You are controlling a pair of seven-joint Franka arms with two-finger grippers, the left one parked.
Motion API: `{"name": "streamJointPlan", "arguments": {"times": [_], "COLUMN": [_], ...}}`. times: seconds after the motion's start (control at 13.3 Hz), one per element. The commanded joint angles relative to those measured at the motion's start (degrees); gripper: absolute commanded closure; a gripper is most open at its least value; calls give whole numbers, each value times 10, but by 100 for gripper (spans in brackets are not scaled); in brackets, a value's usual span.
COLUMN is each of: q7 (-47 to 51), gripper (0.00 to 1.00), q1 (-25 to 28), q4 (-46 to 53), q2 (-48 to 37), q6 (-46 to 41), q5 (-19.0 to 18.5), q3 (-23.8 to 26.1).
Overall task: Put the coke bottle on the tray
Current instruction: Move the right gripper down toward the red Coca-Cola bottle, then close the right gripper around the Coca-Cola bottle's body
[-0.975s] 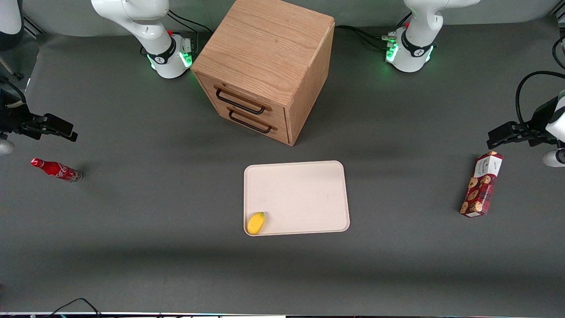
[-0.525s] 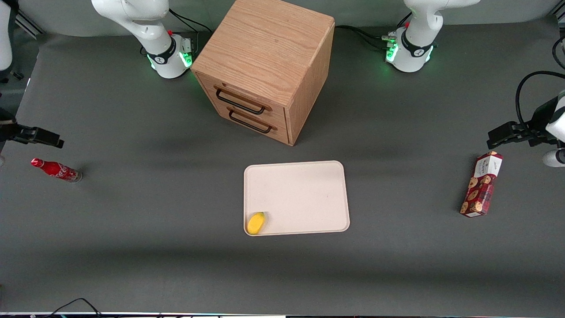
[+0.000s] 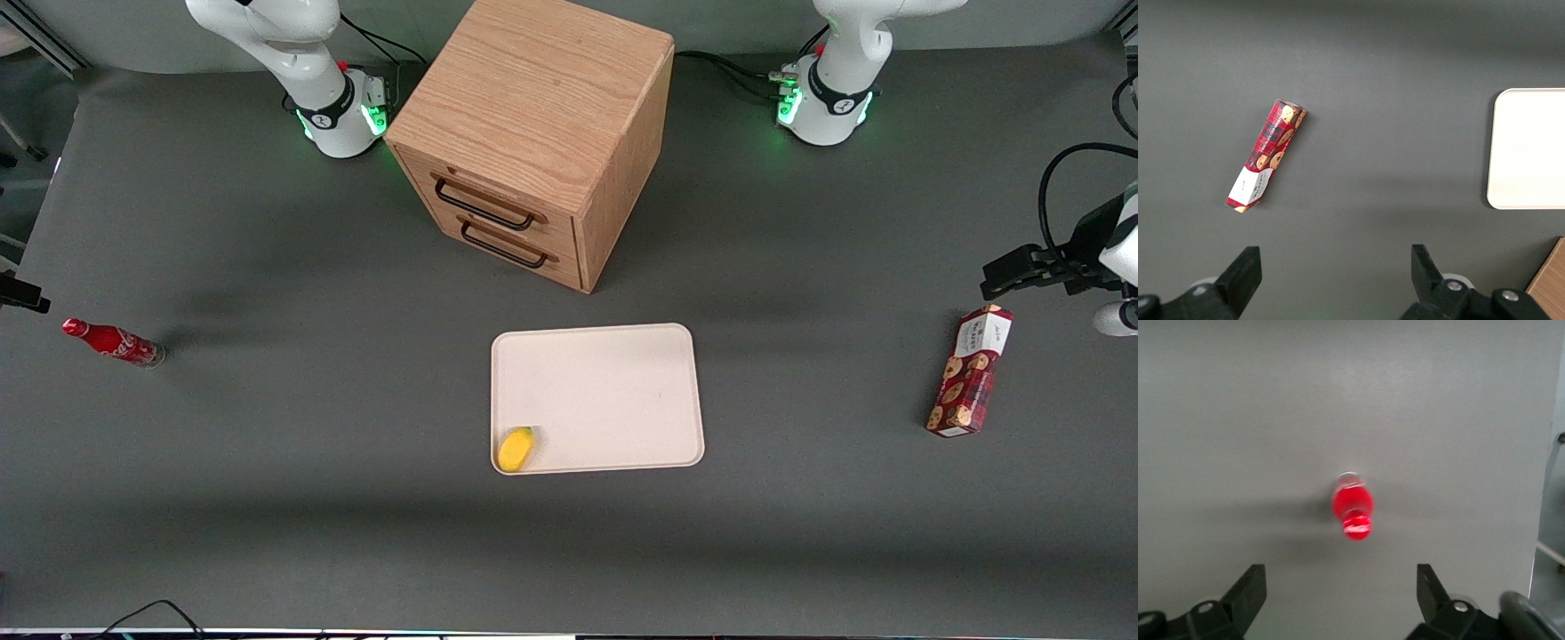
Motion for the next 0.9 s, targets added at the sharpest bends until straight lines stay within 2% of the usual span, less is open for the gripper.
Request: {"name": "streamJointPlan", "arguments": {"times": [0.0, 0.15, 0.3, 0.82], "q7": [-49, -68, -91, -95], "gripper": [0, 0, 0, 0], "q1": [2, -3, -3, -4], "q4": [-54, -55, -56, -62], "q2": [11, 33, 57, 80], "q6": [84, 95, 117, 143], "q5": [34, 92, 125, 128], "q3": [-21, -20, -20, -11]}}
